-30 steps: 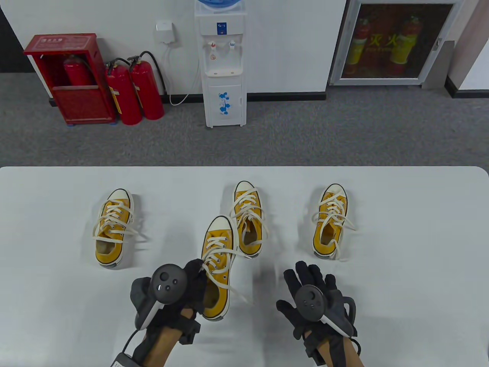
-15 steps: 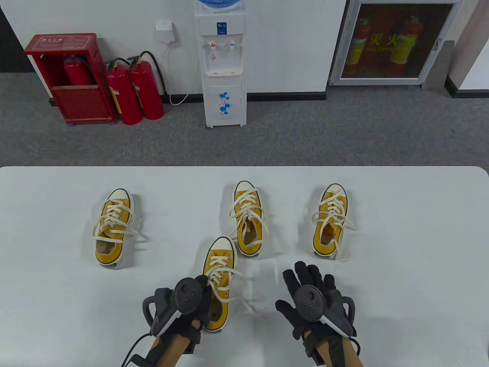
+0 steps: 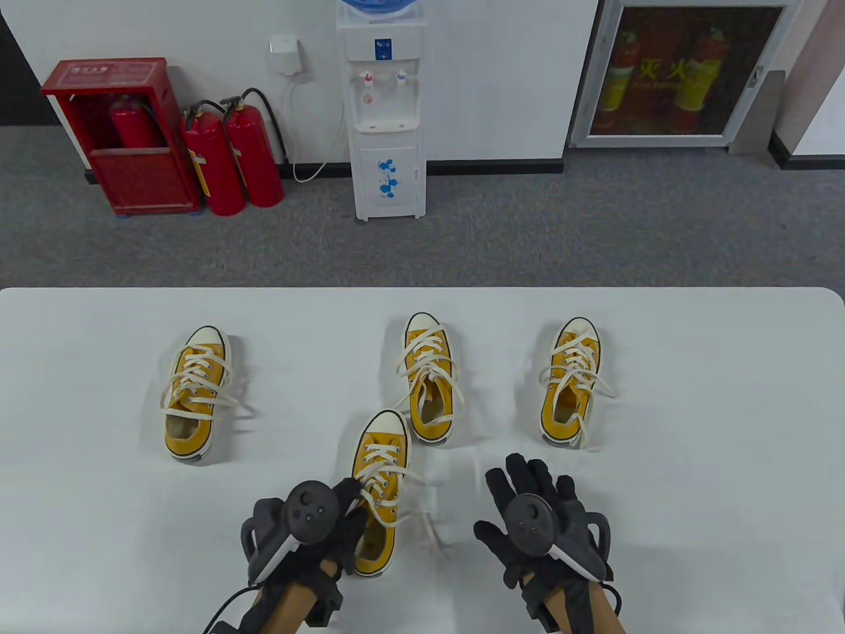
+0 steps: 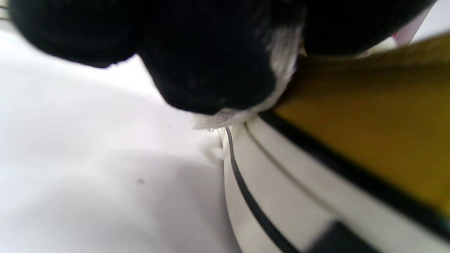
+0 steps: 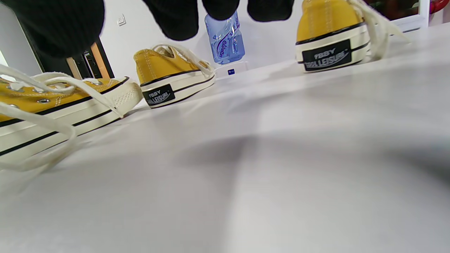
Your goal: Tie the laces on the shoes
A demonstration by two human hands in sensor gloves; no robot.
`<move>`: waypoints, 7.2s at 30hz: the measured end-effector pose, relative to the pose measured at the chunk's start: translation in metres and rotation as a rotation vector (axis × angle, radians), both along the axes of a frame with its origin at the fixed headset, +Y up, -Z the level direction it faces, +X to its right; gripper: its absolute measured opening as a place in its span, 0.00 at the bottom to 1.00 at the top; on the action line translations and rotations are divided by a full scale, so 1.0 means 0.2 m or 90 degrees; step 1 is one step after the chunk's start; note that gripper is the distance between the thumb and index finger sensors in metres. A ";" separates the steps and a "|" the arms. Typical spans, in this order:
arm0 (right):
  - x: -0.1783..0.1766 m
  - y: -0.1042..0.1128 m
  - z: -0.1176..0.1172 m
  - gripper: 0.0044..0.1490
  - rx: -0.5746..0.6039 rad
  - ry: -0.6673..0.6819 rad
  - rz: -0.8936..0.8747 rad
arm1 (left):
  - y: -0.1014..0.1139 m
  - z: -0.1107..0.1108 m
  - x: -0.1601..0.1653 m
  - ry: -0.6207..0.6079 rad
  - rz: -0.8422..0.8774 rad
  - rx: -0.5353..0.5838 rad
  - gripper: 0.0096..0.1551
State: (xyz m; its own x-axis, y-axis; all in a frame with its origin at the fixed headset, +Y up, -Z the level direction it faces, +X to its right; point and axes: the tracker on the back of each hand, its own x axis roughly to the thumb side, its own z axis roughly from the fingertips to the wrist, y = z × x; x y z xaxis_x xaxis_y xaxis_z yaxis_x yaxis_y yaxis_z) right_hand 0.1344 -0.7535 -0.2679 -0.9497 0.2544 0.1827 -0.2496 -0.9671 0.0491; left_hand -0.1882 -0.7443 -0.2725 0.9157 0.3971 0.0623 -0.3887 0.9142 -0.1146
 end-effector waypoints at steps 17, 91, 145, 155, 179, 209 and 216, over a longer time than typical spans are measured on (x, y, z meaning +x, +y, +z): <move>0.00 0.00 0.00 0.53 0.003 0.000 0.001 | 0.05 -0.01 -0.07 -0.077 0.113 0.039 0.32; -0.32 0.17 -0.16 0.42 -0.008 -0.031 -0.051 | -0.01 -0.04 -0.48 -0.072 0.866 -0.046 0.17; -0.47 0.35 0.02 0.24 0.047 0.162 -0.650 | 0.06 0.04 -0.25 -0.195 0.598 0.003 0.42; -0.59 0.33 0.05 0.23 0.020 0.205 -0.616 | 0.06 0.09 -0.14 -0.224 0.460 0.037 0.46; -0.55 0.19 -0.02 0.40 -0.124 0.152 -0.738 | 0.02 0.06 -0.17 -0.182 0.584 -0.017 0.23; -0.50 0.15 -0.08 0.27 -0.115 0.100 -0.702 | 0.03 0.05 -0.27 -0.085 0.617 0.040 0.22; -0.51 0.16 -0.06 0.27 -0.091 0.110 -0.691 | -0.01 0.04 -0.33 -0.018 0.702 0.010 0.21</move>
State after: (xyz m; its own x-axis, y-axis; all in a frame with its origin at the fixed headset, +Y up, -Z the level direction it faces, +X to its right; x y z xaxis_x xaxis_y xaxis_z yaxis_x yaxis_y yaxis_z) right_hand 0.0322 -0.7222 -0.2800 -0.1747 0.9653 0.1939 -0.9400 -0.2221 0.2589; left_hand -0.2540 -0.7463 -0.2652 0.0575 0.9943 0.0899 -0.9895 0.0687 -0.1269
